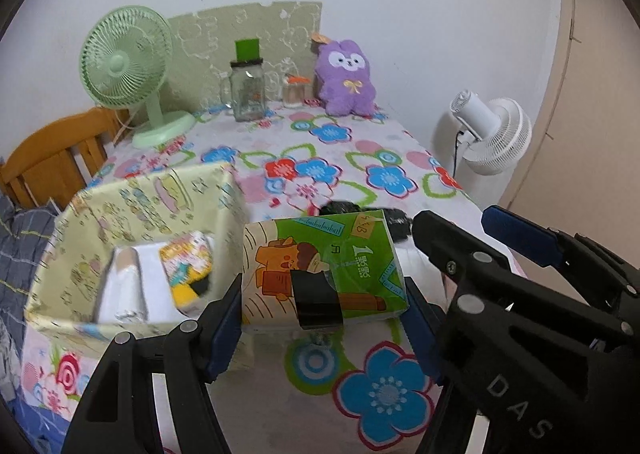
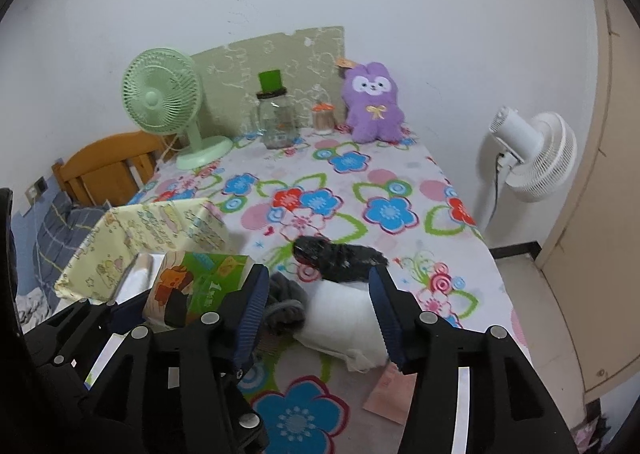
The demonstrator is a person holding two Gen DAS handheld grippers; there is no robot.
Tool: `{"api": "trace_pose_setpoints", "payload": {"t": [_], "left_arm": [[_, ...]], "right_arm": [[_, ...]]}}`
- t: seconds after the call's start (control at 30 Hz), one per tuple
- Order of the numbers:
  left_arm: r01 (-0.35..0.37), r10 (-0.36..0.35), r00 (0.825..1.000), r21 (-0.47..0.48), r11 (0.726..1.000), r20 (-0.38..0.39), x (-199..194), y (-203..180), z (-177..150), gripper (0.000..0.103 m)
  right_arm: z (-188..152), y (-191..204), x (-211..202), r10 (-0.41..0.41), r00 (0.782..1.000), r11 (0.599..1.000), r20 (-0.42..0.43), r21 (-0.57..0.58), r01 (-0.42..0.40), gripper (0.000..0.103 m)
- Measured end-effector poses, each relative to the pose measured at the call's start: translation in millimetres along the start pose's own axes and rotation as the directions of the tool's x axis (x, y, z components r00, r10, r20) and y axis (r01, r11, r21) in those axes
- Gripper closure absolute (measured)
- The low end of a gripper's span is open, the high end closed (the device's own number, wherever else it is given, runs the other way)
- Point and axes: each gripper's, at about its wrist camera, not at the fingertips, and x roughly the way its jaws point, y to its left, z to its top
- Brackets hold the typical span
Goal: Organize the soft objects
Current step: 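Carry the green tissue pack and pink packet toward the yellow-green paper box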
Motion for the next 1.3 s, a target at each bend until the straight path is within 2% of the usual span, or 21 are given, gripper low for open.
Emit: {"api": "trace_pose_setpoints", "payload": {"t": [0.57,1.3], "left_arm": [[0.044,-0.041,0.995,0.035,0.998,-0.089,32.5,-36.2,-34.5,0.029],[0.023,-0.014,0.986,0.053,0.998,-0.163,59.5,-48.1,-61.4,0.029]], "right_arm": [[-41.2,-43.7,25.9,-0.069,0.991,0.995,-0.118,0.06,0.077,0.047],[-76.6,-61.9,57.2,-0.084,0.969,0.991,-0.231,0.085,0.106,0.047]]}}
